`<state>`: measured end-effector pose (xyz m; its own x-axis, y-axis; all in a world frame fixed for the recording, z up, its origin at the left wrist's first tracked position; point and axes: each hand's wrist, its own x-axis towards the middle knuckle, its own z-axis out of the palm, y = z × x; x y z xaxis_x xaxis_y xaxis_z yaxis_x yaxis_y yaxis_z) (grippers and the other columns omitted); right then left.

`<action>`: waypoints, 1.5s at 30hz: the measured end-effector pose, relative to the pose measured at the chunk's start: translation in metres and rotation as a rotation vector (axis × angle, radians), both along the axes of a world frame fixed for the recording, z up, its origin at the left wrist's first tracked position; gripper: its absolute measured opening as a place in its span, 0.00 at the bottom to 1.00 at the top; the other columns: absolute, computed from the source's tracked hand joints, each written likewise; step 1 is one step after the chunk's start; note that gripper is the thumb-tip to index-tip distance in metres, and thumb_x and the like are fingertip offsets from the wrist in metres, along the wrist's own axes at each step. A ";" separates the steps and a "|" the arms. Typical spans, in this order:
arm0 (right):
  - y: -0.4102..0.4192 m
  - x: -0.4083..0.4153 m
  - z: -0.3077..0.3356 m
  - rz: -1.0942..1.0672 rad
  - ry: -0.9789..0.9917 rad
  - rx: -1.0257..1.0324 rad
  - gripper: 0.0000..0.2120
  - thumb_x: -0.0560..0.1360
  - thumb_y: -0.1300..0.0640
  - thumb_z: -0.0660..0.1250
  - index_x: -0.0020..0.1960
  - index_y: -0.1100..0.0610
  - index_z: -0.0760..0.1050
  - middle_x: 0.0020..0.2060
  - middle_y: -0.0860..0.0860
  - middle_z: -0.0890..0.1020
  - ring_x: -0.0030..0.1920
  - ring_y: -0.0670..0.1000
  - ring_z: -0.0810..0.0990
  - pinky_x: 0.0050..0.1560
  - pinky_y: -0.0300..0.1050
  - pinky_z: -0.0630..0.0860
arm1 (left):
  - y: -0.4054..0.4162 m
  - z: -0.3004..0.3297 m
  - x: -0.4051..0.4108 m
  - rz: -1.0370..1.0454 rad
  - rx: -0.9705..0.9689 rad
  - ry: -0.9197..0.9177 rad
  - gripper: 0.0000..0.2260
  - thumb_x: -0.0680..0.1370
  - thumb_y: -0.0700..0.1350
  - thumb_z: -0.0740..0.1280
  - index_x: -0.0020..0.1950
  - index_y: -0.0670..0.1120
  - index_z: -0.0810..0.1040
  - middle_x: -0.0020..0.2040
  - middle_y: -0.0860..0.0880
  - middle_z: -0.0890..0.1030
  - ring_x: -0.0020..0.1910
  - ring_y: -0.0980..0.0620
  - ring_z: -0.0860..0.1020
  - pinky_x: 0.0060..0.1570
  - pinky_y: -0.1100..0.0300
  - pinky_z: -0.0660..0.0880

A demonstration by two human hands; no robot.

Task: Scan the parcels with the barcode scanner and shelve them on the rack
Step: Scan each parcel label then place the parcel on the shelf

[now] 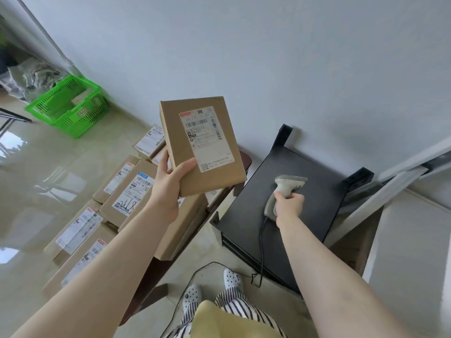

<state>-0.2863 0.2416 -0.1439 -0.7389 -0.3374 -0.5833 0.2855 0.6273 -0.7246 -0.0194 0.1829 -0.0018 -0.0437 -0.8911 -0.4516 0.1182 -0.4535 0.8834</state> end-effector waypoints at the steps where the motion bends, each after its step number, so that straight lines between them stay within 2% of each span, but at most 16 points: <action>1: 0.001 -0.001 -0.004 0.024 0.017 0.019 0.15 0.74 0.55 0.72 0.56 0.62 0.75 0.53 0.59 0.81 0.48 0.58 0.78 0.45 0.45 0.71 | 0.002 0.001 -0.002 -0.011 0.002 0.012 0.34 0.72 0.48 0.76 0.75 0.58 0.68 0.57 0.56 0.85 0.53 0.52 0.85 0.45 0.54 0.81; 6: 0.004 -0.007 -0.007 0.103 0.012 0.067 0.16 0.76 0.54 0.70 0.57 0.66 0.77 0.45 0.57 0.79 0.45 0.57 0.75 0.45 0.44 0.69 | 0.014 0.004 -0.013 -0.012 -0.019 0.051 0.36 0.68 0.50 0.76 0.75 0.57 0.68 0.62 0.53 0.83 0.56 0.50 0.84 0.41 0.59 0.81; 11: 0.006 -0.011 0.010 0.120 -0.016 0.128 0.25 0.73 0.50 0.73 0.63 0.63 0.72 0.56 0.59 0.79 0.52 0.59 0.78 0.56 0.53 0.76 | 0.032 0.007 -0.017 0.033 -0.041 0.065 0.31 0.76 0.45 0.74 0.76 0.56 0.67 0.61 0.52 0.83 0.50 0.55 0.85 0.38 0.60 0.81; 13: 0.008 -0.008 0.027 0.120 0.011 0.100 0.26 0.71 0.47 0.70 0.63 0.60 0.72 0.57 0.57 0.78 0.55 0.59 0.78 0.59 0.54 0.77 | 0.041 0.011 -0.014 0.037 -0.047 0.066 0.31 0.77 0.44 0.73 0.77 0.55 0.66 0.62 0.51 0.83 0.48 0.56 0.85 0.37 0.60 0.81; 15: 0.010 0.007 0.057 0.144 -0.006 -0.086 0.17 0.72 0.47 0.67 0.53 0.60 0.76 0.48 0.54 0.80 0.45 0.55 0.78 0.49 0.48 0.78 | 0.052 0.017 -0.010 0.021 -0.062 0.075 0.33 0.75 0.46 0.75 0.78 0.56 0.65 0.64 0.51 0.81 0.49 0.55 0.85 0.38 0.60 0.81; 16: 0.013 0.016 0.074 0.151 -0.064 -0.206 0.12 0.75 0.50 0.66 0.45 0.59 0.74 0.40 0.52 0.78 0.39 0.53 0.74 0.41 0.44 0.74 | 0.058 0.019 -0.007 0.006 -0.076 0.081 0.36 0.73 0.48 0.76 0.78 0.56 0.65 0.64 0.51 0.81 0.50 0.55 0.85 0.39 0.59 0.81; 17: 0.019 0.026 0.093 0.174 -0.120 -0.304 0.11 0.78 0.51 0.64 0.41 0.57 0.72 0.36 0.51 0.75 0.36 0.51 0.71 0.38 0.42 0.69 | 0.066 0.022 -0.004 -0.010 -0.088 0.089 0.38 0.71 0.50 0.77 0.78 0.57 0.65 0.64 0.52 0.81 0.51 0.54 0.85 0.40 0.58 0.81; 19: 0.040 0.044 0.126 0.313 -0.229 -0.451 0.14 0.80 0.44 0.63 0.48 0.55 0.76 0.41 0.52 0.79 0.42 0.50 0.77 0.44 0.42 0.70 | 0.085 0.027 0.003 -0.035 -0.111 0.099 0.39 0.68 0.52 0.77 0.77 0.58 0.65 0.63 0.52 0.82 0.52 0.53 0.85 0.42 0.56 0.82; 22: 0.092 0.073 0.157 0.627 -0.338 -0.506 0.29 0.75 0.32 0.62 0.68 0.49 0.74 0.59 0.53 0.83 0.61 0.51 0.81 0.53 0.43 0.75 | 0.127 0.026 0.014 -0.079 -0.119 0.144 0.39 0.67 0.51 0.77 0.76 0.57 0.66 0.62 0.50 0.83 0.54 0.48 0.85 0.46 0.51 0.82; 26: 0.163 0.106 0.153 0.756 -0.353 -0.415 0.38 0.68 0.32 0.71 0.73 0.45 0.68 0.63 0.47 0.81 0.65 0.51 0.78 0.65 0.54 0.75 | 0.191 0.012 0.035 -0.143 -0.091 0.154 0.38 0.66 0.53 0.78 0.74 0.60 0.69 0.61 0.50 0.83 0.58 0.46 0.83 0.53 0.47 0.82; 29: 0.217 0.122 0.142 0.744 -0.366 -0.322 0.34 0.69 0.36 0.71 0.71 0.47 0.69 0.61 0.49 0.82 0.62 0.52 0.80 0.66 0.57 0.75 | 0.241 -0.004 0.053 -0.205 -0.050 0.146 0.33 0.68 0.53 0.75 0.73 0.57 0.71 0.61 0.51 0.84 0.59 0.47 0.82 0.46 0.55 0.81; 32: 0.270 0.130 0.138 0.735 -0.362 -0.238 0.25 0.75 0.40 0.69 0.67 0.49 0.71 0.60 0.50 0.82 0.59 0.52 0.80 0.65 0.57 0.76 | 0.287 -0.017 0.068 -0.265 0.018 0.155 0.31 0.69 0.53 0.74 0.72 0.56 0.72 0.61 0.51 0.84 0.59 0.48 0.83 0.45 0.56 0.81; 35: 0.304 0.132 0.135 0.734 -0.384 -0.230 0.15 0.76 0.43 0.68 0.61 0.46 0.73 0.59 0.50 0.82 0.59 0.53 0.80 0.64 0.57 0.77 | 0.318 -0.017 0.074 -0.291 0.044 0.177 0.30 0.69 0.52 0.73 0.71 0.56 0.72 0.60 0.51 0.84 0.52 0.54 0.84 0.42 0.58 0.81; 37: 0.321 0.132 0.135 0.730 -0.399 -0.224 0.19 0.76 0.43 0.69 0.63 0.47 0.72 0.60 0.50 0.81 0.60 0.54 0.80 0.62 0.57 0.78 | 0.334 -0.015 0.073 -0.312 0.044 0.181 0.30 0.69 0.52 0.73 0.72 0.56 0.72 0.60 0.51 0.84 0.52 0.54 0.84 0.43 0.58 0.81; 41: 0.355 0.121 0.133 0.718 -0.411 -0.186 0.26 0.75 0.43 0.70 0.70 0.50 0.70 0.60 0.52 0.81 0.59 0.55 0.80 0.58 0.55 0.79 | 0.373 -0.019 0.063 -0.303 0.088 0.157 0.31 0.69 0.52 0.73 0.71 0.56 0.72 0.60 0.51 0.84 0.56 0.49 0.82 0.52 0.50 0.81; 45: 0.394 0.090 0.128 0.711 -0.402 -0.157 0.28 0.74 0.42 0.71 0.70 0.49 0.70 0.61 0.52 0.81 0.61 0.57 0.79 0.65 0.62 0.75 | 0.406 -0.021 0.034 -0.359 0.111 0.136 0.31 0.68 0.54 0.72 0.71 0.56 0.72 0.59 0.52 0.84 0.53 0.51 0.83 0.43 0.56 0.80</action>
